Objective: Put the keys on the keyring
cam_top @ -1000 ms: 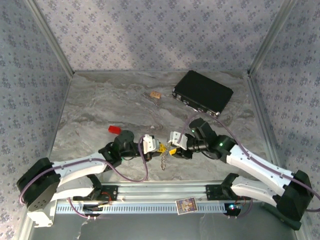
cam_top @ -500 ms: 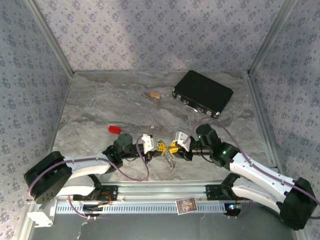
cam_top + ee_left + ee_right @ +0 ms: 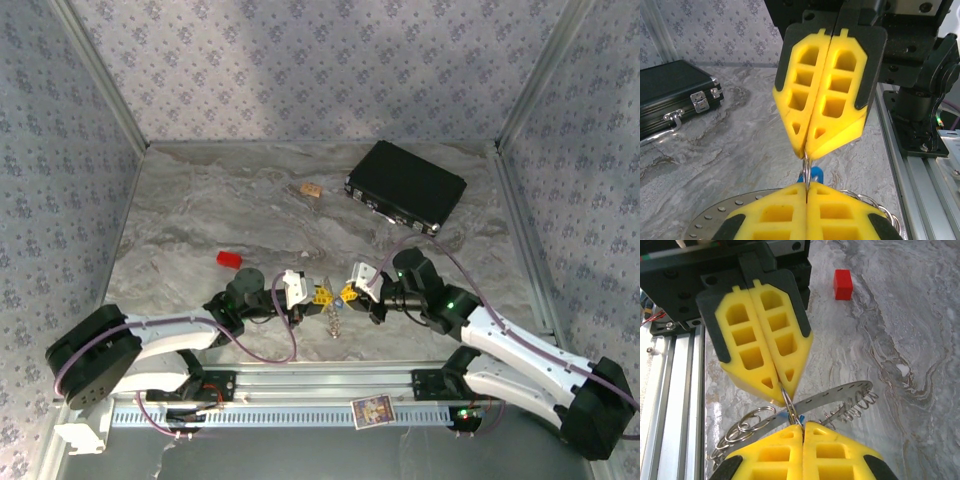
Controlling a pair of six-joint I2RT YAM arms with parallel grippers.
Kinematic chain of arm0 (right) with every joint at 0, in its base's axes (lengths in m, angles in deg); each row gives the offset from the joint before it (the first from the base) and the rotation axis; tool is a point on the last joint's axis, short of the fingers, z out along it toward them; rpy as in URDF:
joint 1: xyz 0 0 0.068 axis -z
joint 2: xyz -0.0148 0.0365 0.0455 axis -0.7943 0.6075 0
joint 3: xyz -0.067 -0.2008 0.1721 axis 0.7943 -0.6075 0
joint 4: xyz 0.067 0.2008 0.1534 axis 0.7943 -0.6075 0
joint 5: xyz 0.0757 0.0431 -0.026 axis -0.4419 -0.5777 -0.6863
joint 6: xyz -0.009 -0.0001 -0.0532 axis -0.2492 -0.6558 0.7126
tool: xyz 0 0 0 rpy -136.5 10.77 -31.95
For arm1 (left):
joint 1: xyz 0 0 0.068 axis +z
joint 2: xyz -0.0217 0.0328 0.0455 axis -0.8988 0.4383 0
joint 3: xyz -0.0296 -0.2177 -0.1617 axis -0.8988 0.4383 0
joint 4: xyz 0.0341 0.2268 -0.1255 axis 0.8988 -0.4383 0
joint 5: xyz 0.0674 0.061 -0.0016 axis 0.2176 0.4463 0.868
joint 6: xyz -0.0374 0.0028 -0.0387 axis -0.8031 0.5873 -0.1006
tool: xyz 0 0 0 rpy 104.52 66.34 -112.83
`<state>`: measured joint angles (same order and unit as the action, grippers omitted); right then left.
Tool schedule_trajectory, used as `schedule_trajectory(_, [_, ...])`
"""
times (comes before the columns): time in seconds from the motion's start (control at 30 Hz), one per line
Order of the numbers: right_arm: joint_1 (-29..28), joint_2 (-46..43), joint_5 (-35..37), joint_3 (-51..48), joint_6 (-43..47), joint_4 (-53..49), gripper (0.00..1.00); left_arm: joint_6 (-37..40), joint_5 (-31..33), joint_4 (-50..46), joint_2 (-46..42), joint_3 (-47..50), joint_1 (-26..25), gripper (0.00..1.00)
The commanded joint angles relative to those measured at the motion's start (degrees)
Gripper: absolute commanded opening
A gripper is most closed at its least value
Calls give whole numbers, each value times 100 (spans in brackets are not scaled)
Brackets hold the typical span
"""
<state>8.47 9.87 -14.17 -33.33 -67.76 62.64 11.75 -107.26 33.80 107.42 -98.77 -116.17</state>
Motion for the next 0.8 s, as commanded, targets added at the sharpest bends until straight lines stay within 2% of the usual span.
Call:
schedule_trajectory(0.0, [1, 289, 232, 225, 7, -328, 0, 40, -111, 231, -200, 1, 9, 0])
schedule_trajectory(0.13, [-49, 644, 77, 310, -5, -243, 0, 34, -120, 222, -177, 5, 12, 0])
schedule_trajectory(0.17, [-57, 643, 5, 298, -39, -137, 3, 33, -120, 222, -176, 7, 12, 0])
schedule_trajectory(0.3, [-36, 335, -116, 74, -145, 275, 26, 24, -112, 239, -158, 18, 13, 0])
schedule_trajectory(0.4, [-22, 145, -189, -96, -173, 446, 32, 26, -120, 248, -130, 23, 7, 0])
schedule_trajectory(0.63, [-10, 431, -414, -109, -228, 695, 25, -3, -148, 336, -39, -34, 11, 0])
schedule_trajectory(0.67, [-9, 445, -423, -97, -211, 694, 22, -3, -143, 337, -39, -34, 12, 0])
schedule_trajectory(0.77, [0, 444, -423, -45, -152, 624, 3, 7, -125, 295, -55, -26, 13, 0])
